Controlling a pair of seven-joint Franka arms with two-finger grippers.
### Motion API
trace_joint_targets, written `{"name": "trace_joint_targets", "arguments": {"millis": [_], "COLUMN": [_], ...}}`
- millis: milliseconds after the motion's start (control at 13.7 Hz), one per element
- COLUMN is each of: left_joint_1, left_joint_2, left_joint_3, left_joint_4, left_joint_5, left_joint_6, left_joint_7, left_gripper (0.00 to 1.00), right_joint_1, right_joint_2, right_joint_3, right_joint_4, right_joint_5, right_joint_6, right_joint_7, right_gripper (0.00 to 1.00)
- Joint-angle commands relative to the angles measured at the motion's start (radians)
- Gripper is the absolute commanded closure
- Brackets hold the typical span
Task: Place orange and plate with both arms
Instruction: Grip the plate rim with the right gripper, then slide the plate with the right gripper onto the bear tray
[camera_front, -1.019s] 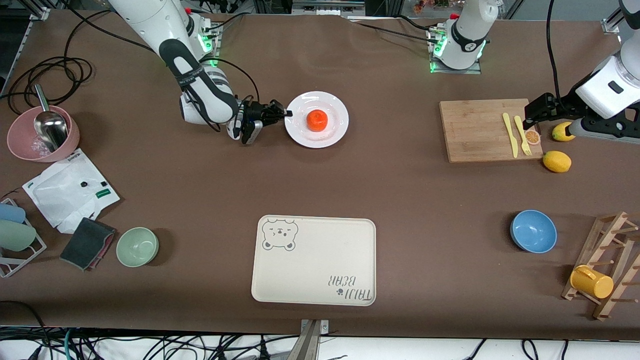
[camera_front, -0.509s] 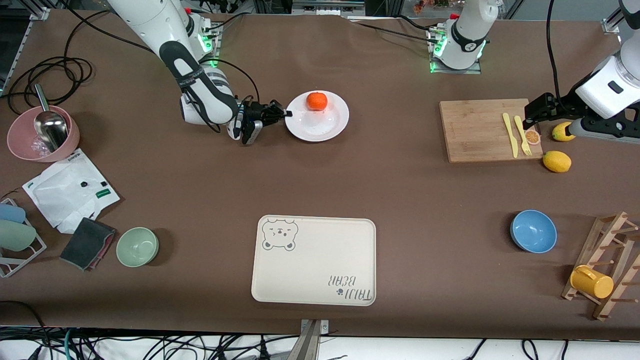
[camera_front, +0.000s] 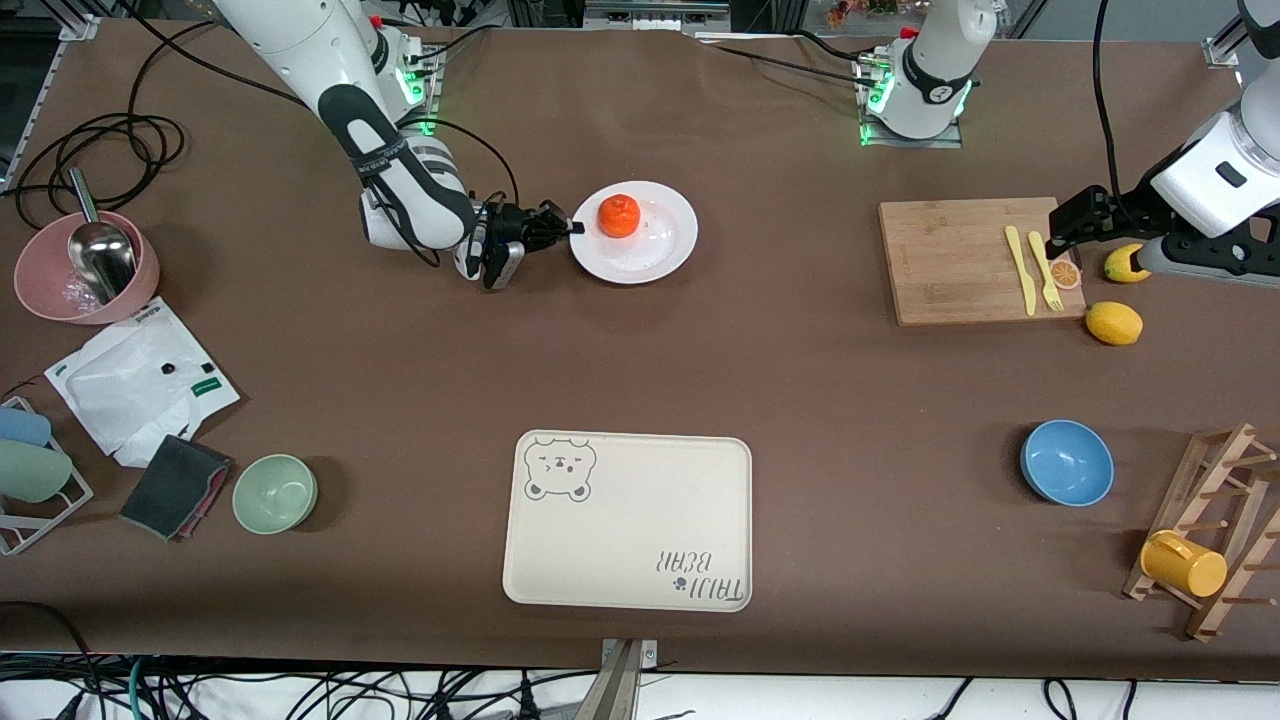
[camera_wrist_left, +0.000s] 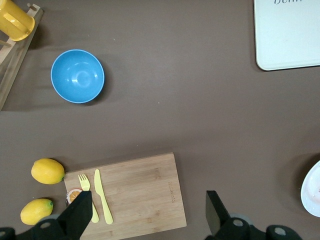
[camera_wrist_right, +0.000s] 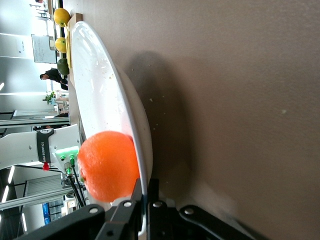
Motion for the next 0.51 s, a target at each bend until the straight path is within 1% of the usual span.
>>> {"name": "trace_joint_targets", "arguments": {"millis": [0,146,291,437], "left_joint_1": [-0.008,-0.008,-0.007,-0.007], "left_joint_2": [-0.014,-0.014,-0.014,-0.014], "left_joint_3": [0.002,0.002,0.002,0.002], "left_joint_4": [-0.010,-0.010,-0.010,-0.010], "left_joint_5": [0.030,0.030,0.030,0.030], "left_joint_6": [-0.006,-0.006,-0.006,-0.007], "left_joint_7": [0.015,0.015,0.015,0.015], "left_gripper": [0.00,0.00,0.00,0.00], "right_joint_1": [-0.008,-0.011,-0.009,-0.009], "right_joint_2": [0.023,0.012,-0.022,-0.049], "right_joint_3": [-0.010,-0.010,-0.009,-0.009], "right_joint_4": [0.013,0.033,0.051,0.072], "right_joint_5": [0.053,0.051,0.041,0.001], "right_joint_6": [0.010,0.010,0.010,0.010], "right_joint_7": [-0.013,0.071,0.183,0.286], "right_gripper": [1.00,1.00,1.00,1.00]}}
